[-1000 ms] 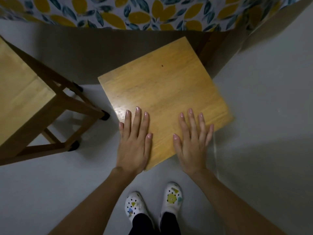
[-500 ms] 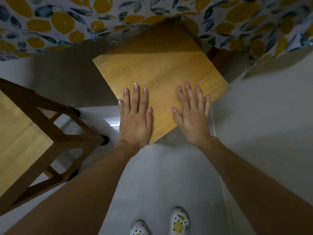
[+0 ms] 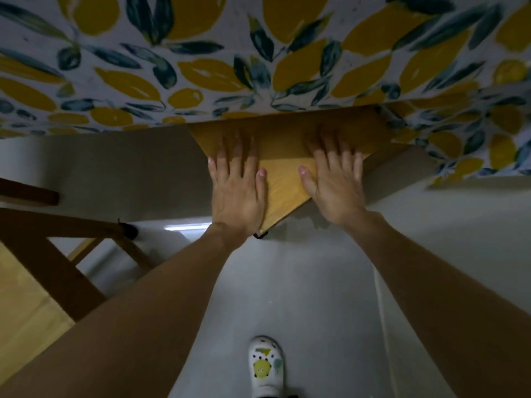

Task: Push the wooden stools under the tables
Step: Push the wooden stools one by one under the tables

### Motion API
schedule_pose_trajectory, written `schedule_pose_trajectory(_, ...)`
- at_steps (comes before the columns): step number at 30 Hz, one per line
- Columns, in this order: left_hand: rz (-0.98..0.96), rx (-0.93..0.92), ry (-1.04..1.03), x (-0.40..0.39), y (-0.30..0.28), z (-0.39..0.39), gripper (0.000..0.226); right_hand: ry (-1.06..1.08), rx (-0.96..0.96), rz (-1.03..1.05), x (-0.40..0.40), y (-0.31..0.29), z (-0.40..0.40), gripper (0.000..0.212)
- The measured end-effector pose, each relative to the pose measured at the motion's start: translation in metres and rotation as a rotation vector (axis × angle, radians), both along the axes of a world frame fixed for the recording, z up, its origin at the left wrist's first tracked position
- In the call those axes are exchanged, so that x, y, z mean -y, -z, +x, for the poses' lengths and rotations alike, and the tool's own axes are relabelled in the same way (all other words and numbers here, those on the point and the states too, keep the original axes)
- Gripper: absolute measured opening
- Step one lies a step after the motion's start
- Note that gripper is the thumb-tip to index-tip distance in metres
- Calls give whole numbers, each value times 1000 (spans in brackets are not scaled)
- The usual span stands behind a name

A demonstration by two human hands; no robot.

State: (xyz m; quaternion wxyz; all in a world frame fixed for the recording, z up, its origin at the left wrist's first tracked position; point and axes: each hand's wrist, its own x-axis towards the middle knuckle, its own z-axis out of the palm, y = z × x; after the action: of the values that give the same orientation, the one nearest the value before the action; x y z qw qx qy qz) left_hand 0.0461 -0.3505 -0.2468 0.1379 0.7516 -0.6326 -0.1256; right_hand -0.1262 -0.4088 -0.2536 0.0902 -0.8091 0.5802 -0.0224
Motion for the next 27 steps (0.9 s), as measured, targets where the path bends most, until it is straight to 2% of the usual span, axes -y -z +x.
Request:
schedule_pose_trajectory(8, 9, -15, -2, 10, 3, 3, 53, -24, -6, -26, 10, 3, 0, 64)
schedule_pose_trajectory(13, 93, -112, 122, 6, -7, 17, 62, 15, -72, 46, 6, -6, 6, 61)
schedule_pose_trajectory(15, 94, -185, 162, -6, -12, 28, 60, 65, 0, -21, -6, -8, 15, 56)
schedule_pose_trajectory(18, 93, -257, 96, -43, -13, 50, 57, 142, 173, -68, -43, -9, 41, 57)
schedule_pose_trajectory(24, 26, -306, -16, -124, -30, 115, 52, 87, 362, -82, -131, -21, 111, 57)
schedule_pose_trajectory(27, -68, -326, -62, -172, -53, 155, 51, 26, 369, -82, -178, -33, 159, 59)
